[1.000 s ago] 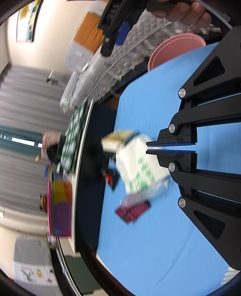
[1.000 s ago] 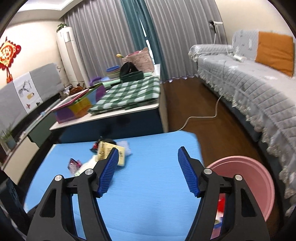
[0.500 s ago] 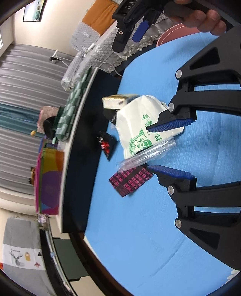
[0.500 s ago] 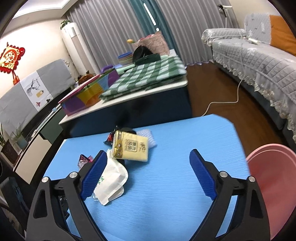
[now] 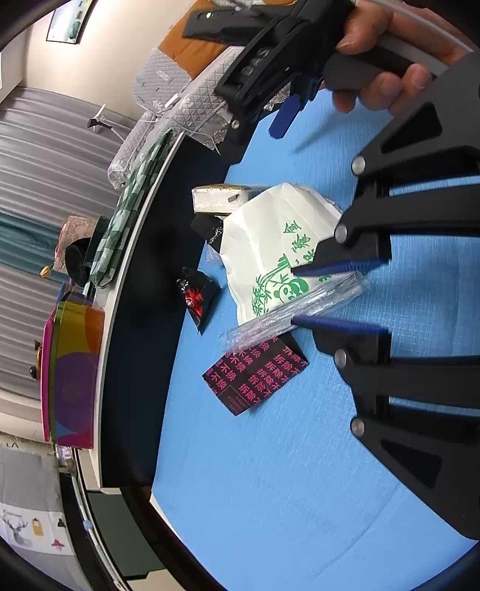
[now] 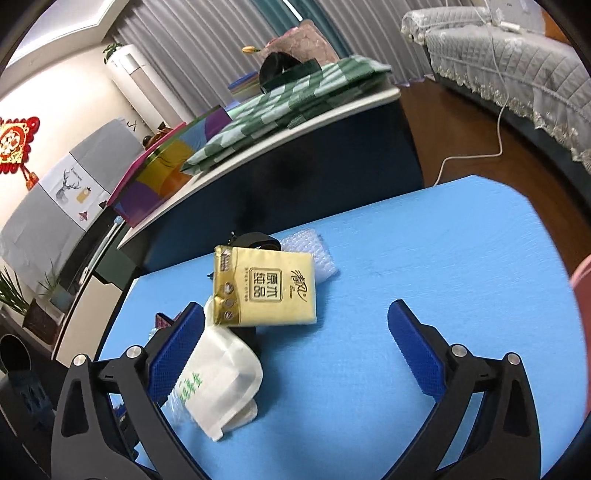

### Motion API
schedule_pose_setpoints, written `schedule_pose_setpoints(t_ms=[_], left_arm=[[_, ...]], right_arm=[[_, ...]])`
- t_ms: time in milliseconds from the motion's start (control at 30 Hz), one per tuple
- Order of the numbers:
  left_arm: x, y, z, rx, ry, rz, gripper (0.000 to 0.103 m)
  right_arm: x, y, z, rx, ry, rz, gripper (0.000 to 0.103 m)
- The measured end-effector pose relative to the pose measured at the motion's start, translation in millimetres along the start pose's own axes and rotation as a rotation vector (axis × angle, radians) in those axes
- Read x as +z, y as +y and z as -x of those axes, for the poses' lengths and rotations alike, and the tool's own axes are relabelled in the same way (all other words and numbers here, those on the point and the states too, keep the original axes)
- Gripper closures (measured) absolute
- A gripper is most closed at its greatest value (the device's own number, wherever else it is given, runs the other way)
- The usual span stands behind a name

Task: Collect trash
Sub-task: 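Return both grippers to the table toward the yellow tissue pack, then grasp the yellow tissue pack with the right gripper while the left gripper grasps the clear plastic strip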

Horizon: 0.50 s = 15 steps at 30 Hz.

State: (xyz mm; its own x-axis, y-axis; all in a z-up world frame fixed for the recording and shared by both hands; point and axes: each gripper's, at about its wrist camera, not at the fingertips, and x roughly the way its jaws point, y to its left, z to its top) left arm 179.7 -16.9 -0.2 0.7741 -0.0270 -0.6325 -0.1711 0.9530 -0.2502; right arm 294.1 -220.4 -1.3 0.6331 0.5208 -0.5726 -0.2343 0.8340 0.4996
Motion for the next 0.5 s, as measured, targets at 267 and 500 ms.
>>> schedule_pose_setpoints(t_ms=[267,500], left_arm=[[-1.5,1.7,-4.3,0.028,0.007,-0.002,0.102],[0.6,8.7,-3.1,0.069,-0.014,0.011,0.103]], right_arm=[[2.8,11.0,-28.5,0.04,0.047,0.024,0.005],[3.5,11.5,-44.9,0.043,0.078,0.025,0.005]])
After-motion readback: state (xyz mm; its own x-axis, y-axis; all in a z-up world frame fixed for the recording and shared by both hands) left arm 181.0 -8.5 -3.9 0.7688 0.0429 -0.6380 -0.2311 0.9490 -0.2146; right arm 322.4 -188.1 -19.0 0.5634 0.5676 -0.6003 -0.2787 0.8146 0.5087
